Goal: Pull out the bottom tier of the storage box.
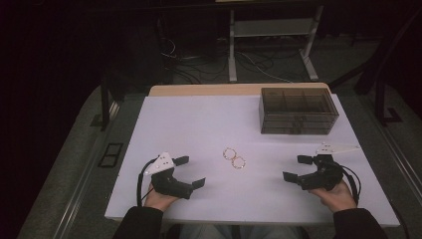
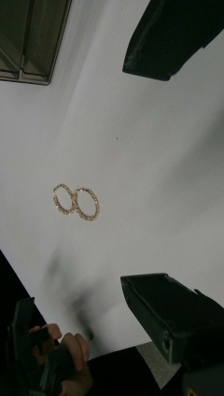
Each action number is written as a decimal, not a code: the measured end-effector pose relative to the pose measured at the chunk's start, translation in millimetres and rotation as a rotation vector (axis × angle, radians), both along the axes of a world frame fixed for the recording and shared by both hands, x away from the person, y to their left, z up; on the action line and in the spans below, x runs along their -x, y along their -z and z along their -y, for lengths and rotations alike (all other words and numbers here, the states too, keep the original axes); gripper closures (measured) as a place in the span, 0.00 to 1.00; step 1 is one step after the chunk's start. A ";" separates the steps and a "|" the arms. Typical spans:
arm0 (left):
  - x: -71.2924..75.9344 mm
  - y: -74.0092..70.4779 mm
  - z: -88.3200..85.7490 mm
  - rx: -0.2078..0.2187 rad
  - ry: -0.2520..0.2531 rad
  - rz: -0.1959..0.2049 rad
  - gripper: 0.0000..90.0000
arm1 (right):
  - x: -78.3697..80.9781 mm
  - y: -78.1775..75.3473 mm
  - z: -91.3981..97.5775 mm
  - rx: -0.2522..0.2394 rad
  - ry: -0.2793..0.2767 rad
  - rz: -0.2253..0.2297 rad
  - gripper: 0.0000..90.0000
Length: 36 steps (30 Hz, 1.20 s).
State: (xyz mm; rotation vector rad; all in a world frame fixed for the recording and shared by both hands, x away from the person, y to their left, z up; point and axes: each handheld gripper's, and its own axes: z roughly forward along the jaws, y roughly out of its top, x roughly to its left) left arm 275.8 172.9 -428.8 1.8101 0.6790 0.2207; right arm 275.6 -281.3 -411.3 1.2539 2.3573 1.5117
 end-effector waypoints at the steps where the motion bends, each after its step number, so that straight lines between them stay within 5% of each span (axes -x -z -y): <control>1: 0.1 0.3 0.1 0.000 -0.001 0.000 0.00 | -0.5 -1.2 0.7 0.001 0.003 -0.001 0.00; 20: 0.7 1.3 -0.5 0.001 -0.007 -0.004 0.00 | -21.3 -10.0 10.1 0.005 0.027 -0.047 0.00; 36: 1.0 1.1 -1.2 0.003 -0.010 -0.003 0.00 | -43.8 -0.5 15.1 -0.032 0.063 -0.101 0.00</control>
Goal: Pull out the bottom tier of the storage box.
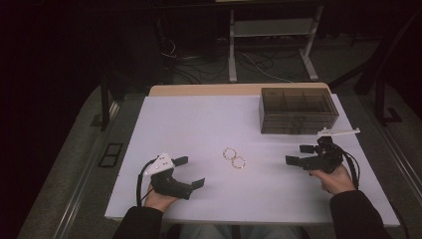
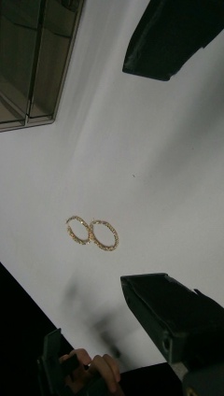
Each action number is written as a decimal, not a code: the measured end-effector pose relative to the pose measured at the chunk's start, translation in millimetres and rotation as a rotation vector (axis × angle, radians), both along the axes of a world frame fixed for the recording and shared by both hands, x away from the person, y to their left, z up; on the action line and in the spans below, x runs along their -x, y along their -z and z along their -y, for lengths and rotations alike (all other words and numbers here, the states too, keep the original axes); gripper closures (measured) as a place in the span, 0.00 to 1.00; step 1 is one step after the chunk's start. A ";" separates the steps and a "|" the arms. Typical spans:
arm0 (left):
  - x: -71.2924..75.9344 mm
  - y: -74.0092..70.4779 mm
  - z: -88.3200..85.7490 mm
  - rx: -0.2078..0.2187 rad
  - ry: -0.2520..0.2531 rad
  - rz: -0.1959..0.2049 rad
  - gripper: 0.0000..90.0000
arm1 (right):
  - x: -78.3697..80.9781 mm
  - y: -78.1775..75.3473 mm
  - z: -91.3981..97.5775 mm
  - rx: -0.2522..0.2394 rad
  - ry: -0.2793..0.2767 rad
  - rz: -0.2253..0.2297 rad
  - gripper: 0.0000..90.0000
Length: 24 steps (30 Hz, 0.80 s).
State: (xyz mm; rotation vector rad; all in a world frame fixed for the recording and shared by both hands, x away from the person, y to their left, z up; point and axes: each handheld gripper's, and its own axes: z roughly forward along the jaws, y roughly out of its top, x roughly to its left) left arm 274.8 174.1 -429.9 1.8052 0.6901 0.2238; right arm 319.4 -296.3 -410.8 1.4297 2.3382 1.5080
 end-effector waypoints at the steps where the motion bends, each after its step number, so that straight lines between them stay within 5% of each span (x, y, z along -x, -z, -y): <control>1: 0.0 0.0 0.0 0.000 0.000 0.000 0.00 | -1.1 0.6 0.6 -0.004 0.003 0.001 0.00; 24: 0.4 -0.5 -0.8 0.007 -0.001 0.001 0.00 | -20.8 14.2 10.6 -0.140 0.093 -0.065 0.00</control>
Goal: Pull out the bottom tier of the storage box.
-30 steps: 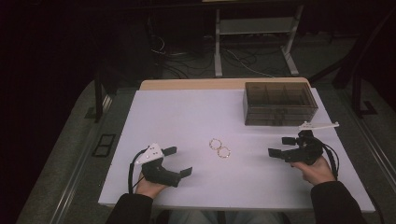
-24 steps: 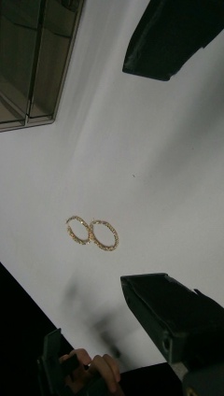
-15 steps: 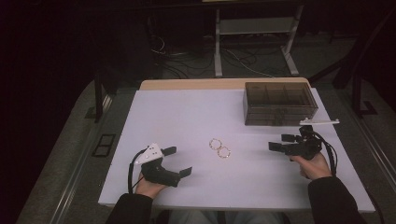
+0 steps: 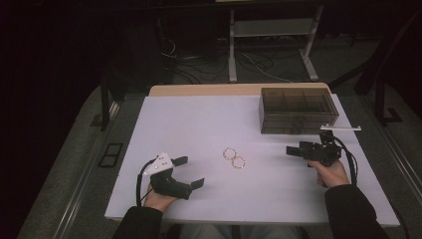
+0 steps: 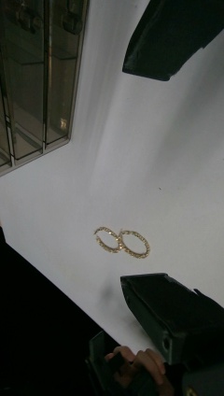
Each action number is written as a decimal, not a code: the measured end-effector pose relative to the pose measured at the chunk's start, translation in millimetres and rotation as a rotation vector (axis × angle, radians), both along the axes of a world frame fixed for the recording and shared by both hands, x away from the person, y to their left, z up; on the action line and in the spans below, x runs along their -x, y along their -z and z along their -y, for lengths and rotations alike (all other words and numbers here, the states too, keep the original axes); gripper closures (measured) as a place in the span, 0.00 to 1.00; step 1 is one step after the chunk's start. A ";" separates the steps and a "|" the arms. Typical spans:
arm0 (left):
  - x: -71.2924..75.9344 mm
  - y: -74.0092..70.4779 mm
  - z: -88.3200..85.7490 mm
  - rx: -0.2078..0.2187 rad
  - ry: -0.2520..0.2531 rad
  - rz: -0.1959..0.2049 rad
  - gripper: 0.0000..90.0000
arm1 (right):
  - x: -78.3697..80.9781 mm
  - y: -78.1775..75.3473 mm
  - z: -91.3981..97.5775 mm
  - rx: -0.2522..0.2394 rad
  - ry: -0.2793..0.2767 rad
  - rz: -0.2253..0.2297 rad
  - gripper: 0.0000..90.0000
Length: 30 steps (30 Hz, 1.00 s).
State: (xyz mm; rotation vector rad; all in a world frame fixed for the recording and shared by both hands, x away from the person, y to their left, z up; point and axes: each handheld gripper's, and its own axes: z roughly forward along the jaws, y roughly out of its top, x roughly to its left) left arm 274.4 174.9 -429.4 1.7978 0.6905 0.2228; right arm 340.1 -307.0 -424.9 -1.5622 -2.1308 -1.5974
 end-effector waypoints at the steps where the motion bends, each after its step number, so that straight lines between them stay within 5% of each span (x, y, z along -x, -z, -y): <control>1: 0.0 0.0 0.0 0.000 0.000 0.000 0.00 | 0.0 0.0 0.0 0.000 0.000 0.000 0.00; 30: 0.3 -0.4 -1.1 0.001 0.002 -0.001 0.00 | -20.5 21.0 16.1 -0.180 0.145 -0.075 0.00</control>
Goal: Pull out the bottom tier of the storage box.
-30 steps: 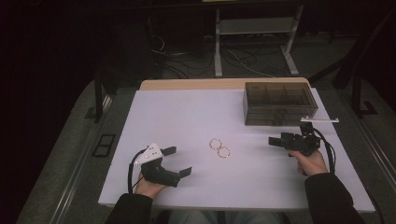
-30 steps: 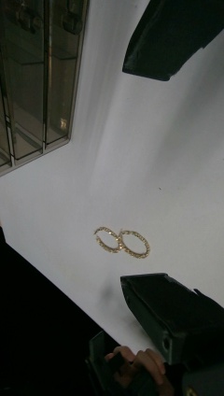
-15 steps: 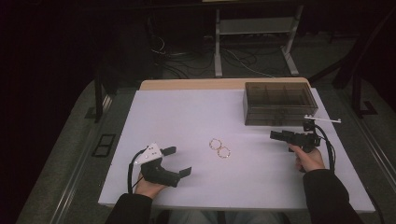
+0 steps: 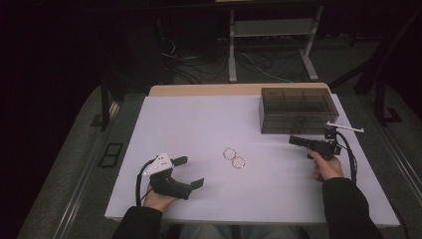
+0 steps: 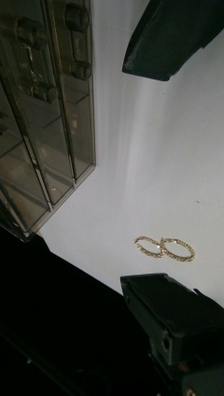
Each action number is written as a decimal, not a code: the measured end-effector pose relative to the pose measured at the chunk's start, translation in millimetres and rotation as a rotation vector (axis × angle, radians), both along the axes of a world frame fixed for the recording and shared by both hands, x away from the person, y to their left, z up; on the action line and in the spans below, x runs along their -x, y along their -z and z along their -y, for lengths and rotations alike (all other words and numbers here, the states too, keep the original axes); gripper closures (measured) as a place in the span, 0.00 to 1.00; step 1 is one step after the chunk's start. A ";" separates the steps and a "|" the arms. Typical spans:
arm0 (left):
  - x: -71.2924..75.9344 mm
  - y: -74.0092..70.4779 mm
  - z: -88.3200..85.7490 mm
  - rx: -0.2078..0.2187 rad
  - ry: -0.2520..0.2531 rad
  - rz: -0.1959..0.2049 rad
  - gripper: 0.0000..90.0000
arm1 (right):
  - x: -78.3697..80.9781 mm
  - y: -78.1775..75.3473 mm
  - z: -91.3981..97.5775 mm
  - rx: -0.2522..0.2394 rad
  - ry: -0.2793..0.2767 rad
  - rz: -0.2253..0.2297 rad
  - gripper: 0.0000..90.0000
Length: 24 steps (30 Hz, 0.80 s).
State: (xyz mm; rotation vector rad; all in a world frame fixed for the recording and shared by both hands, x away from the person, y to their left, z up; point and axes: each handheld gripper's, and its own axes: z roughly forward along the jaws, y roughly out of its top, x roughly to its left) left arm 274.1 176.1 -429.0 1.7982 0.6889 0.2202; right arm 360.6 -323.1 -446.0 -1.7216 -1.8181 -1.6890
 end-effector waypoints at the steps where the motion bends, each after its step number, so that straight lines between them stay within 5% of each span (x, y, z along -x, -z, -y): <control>1: 0.0 0.0 0.0 0.000 0.000 0.000 0.00 | 0.0 0.0 0.0 0.000 0.000 0.000 0.00; 24: 0.0 0.0 -0.1 -0.008 0.002 -0.009 0.00 | -10.6 12.7 9.8 -0.220 0.158 -0.082 0.00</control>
